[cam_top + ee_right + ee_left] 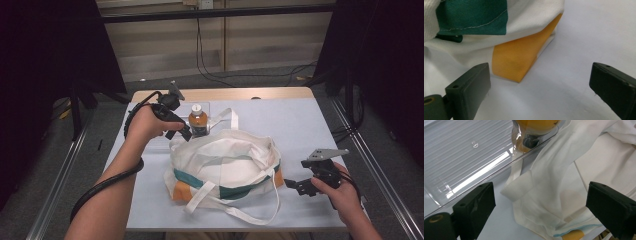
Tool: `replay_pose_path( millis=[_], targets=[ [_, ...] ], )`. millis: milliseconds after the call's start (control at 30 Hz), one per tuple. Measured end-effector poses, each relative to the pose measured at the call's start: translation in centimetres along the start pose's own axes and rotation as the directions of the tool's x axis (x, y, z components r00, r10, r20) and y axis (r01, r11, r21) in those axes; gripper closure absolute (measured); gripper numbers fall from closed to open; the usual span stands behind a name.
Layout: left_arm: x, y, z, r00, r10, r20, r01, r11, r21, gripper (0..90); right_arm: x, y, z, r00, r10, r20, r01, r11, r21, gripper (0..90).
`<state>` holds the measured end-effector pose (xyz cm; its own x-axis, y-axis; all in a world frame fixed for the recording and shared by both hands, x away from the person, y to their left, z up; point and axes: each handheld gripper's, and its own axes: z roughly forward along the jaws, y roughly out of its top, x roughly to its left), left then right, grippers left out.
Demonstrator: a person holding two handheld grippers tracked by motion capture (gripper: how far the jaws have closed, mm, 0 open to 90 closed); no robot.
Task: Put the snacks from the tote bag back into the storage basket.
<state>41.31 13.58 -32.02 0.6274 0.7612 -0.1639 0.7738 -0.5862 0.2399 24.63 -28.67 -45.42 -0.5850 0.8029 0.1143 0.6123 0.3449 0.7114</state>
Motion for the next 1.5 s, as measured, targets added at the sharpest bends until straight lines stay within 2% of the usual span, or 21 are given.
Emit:
replay_pose_path(
  millis=[133, 633, 1500],
  targets=[
    [0.0, -0.6, 0.0, 0.9998, 0.005, -0.019, -0.005, 0.9999, 0.01, 8.4, 0.0, 0.1, -0.1, 1.0, 0.004, 0.001, -0.004, 1.0, -0.004, 3.5],
    [0.8, -2.8, 0.3, 0.9998, -0.018, 0.003, 0.018, 0.9998, -0.005, 8.4, 0.0, 0.0, -0.1, 1.0, 0.008, -0.001, -0.008, 1.0, -0.004, 3.5],
    [1.9, -6.8, 2.0, 0.9997, -0.026, 0.002, 0.026, 0.9994, -0.023, 8.7, 0.4, 0.1, 0.3, 1.0, -0.002, -0.009, 0.002, 1.0, 0.014, 3.5]
  ],
)
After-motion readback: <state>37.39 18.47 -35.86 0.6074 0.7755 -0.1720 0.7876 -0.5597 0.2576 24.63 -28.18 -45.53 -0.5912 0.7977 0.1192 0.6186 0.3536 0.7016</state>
